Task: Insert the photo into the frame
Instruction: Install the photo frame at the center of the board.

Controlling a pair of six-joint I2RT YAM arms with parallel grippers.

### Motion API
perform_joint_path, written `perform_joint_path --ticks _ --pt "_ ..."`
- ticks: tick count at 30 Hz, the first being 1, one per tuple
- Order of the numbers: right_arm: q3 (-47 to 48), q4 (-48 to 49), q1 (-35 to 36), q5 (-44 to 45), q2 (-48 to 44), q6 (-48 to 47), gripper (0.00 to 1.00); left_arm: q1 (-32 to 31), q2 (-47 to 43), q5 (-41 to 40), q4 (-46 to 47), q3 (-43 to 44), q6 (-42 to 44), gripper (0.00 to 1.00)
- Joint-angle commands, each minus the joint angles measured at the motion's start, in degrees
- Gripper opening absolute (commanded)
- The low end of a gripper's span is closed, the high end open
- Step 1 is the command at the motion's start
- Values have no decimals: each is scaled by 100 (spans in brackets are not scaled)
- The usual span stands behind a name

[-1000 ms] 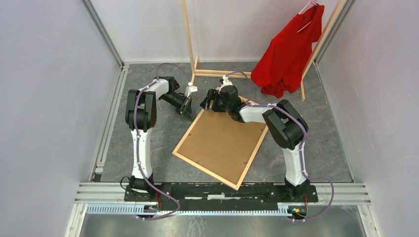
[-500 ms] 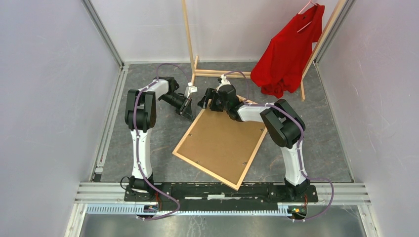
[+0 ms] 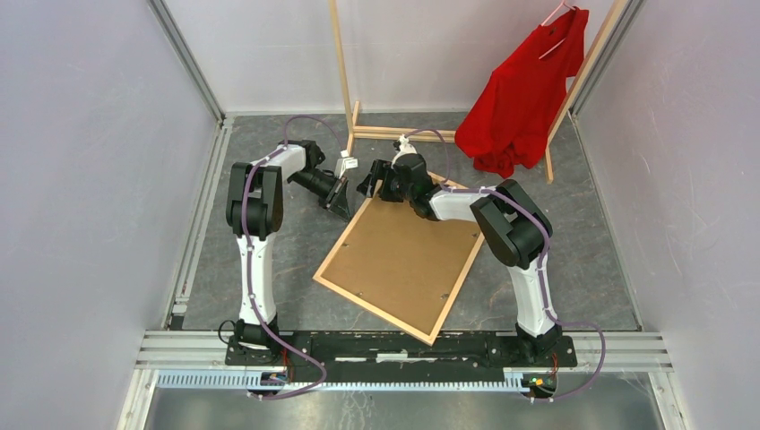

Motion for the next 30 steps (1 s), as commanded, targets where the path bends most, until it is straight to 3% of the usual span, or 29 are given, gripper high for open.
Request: perform_joint_path --ticks 1,7,12,20,26,30 --pt "131 -293 -48 250 68 -289 84 -138 -207 -274 -17 -184 39 17" --pt "143 -321 -85 -279 -413 -842 88 -90 -336 -276 -83 -182 96 12" --pt "-19 -828 -115 -182 -782 -1109 89 40 -497 -115 -152 -95 74 12" --pt "-102 -731 -116 -277 -524 -924 89 12 -531 -21 -170 -133 39 13" --pt "85 -643 -97 -448 -190 -710 89 -21 -469 112 -163 -152 17 28" --pt "157 -635 -49 -448 -102 -658 89 -79 -394 176 -170 -120 4 30"
